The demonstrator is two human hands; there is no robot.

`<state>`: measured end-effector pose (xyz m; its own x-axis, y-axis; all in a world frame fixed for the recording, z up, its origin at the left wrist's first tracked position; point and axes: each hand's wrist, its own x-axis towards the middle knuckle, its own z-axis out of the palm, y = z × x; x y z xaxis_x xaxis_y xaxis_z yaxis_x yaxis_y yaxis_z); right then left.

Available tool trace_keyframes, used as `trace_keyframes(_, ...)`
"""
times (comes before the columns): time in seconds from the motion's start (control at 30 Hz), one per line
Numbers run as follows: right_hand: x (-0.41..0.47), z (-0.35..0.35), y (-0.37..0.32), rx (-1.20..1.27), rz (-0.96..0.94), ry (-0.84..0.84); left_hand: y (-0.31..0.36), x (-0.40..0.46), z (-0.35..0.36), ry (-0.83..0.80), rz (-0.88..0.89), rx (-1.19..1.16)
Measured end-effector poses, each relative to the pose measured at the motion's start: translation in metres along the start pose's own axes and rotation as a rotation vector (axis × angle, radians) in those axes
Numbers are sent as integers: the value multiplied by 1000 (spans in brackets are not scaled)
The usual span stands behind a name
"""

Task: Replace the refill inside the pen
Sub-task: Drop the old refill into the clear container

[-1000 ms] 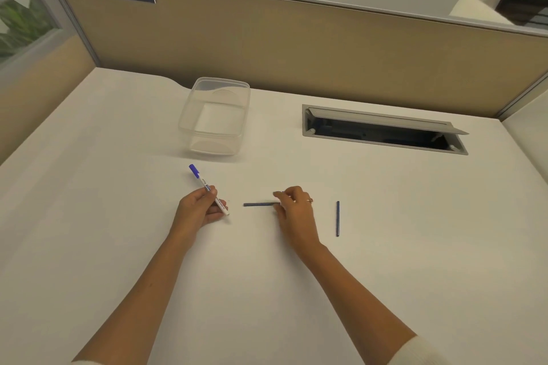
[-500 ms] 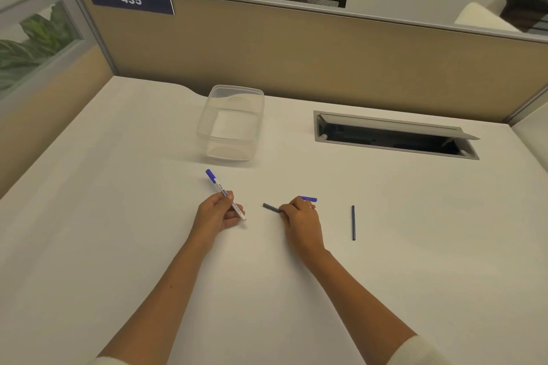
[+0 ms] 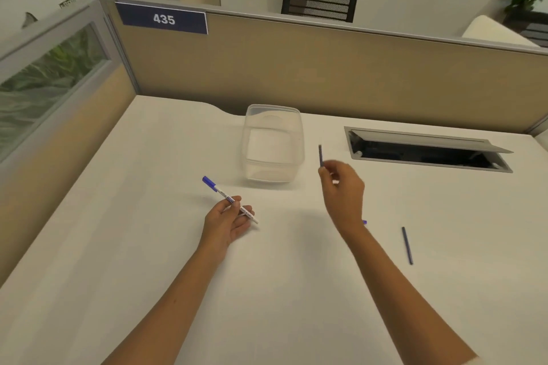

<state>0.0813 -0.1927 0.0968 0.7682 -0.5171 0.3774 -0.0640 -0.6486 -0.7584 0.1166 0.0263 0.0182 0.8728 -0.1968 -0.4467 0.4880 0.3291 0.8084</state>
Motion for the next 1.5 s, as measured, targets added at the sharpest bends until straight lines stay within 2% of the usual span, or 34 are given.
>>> trace_keyframes(0.1,41,26,-30,16,-4,-49,10,11,-14,-2,-1,-11)
trace_keyframes(0.2,81,58,-51,-24,49,-169,17,23,-25,0,-9,-34)
trace_keyframes(0.5,146,153,-27,-461,222,-548,21,43,-39,-37,-84,-148)
trace_keyframes(0.6,151,172,-13,-578,219,-587,18,44,-40,-44,-80,-158)
trace_keyframes(0.83,148,185,7,-668,191,-612,14,47,-38,-20,-84,-148)
trace_keyframes(1.0,146,178,2,-662,148,-603,15,46,-35,22,-91,-144)
trace_keyframes(1.13,149,157,-14,-559,127,-532,17,44,-31,56,-90,-116)
trace_keyframes(1.37,137,79,-34,-283,27,-289,23,35,-19,152,-70,-73)
trace_keyframes(1.5,114,19,-14,-188,71,-156,16,22,-7,181,-57,-45)
